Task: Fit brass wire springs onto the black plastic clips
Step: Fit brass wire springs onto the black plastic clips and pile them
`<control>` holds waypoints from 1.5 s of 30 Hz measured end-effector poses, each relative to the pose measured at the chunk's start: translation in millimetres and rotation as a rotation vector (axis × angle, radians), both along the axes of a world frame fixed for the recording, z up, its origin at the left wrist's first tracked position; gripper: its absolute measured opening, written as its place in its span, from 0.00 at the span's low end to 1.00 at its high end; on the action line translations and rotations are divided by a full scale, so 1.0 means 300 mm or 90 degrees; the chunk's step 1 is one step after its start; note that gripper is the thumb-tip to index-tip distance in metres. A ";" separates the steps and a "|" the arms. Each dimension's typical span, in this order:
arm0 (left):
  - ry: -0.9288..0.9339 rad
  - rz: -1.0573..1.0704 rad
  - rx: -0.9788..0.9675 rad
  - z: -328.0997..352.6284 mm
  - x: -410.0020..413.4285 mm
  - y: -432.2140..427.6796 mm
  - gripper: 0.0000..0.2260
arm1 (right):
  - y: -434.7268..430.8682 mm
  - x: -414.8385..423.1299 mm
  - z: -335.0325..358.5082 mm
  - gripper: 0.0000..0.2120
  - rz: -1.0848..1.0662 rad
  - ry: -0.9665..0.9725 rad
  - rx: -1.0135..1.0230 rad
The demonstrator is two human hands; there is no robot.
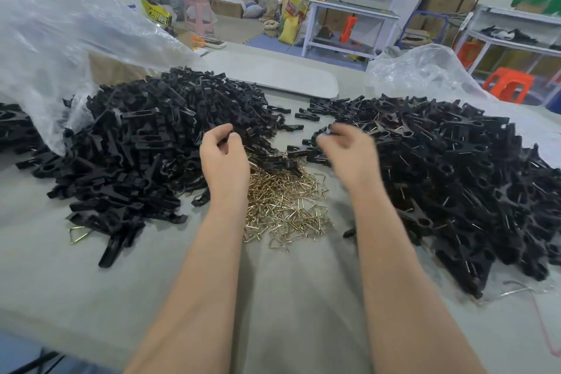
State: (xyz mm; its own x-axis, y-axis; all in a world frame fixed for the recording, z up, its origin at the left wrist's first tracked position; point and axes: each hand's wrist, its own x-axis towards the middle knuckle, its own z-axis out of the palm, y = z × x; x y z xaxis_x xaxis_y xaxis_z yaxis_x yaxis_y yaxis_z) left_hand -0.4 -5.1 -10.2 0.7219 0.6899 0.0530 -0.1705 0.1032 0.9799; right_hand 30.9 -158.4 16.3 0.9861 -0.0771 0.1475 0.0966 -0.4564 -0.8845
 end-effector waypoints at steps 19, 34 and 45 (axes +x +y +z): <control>-0.048 -0.210 0.612 -0.031 -0.006 -0.065 0.15 | 0.032 -0.054 -0.067 0.08 0.118 -0.052 -0.099; 0.011 -0.321 0.218 -0.015 -0.015 -0.054 0.07 | 0.059 -0.077 -0.080 0.04 -0.006 -0.059 0.349; -0.001 -0.339 0.166 -0.015 -0.011 -0.054 0.06 | 0.099 -0.079 -0.101 0.12 0.024 -0.112 0.037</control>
State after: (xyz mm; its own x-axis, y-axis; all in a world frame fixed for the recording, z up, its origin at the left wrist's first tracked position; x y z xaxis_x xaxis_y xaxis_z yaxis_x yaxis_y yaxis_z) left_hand -3.7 -21.4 -14.9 0.9649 0.1969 0.1737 -0.1630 -0.0693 0.9842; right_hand 7.2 -128.7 -14.0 0.9480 -0.0545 0.3137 0.2674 -0.3983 -0.8774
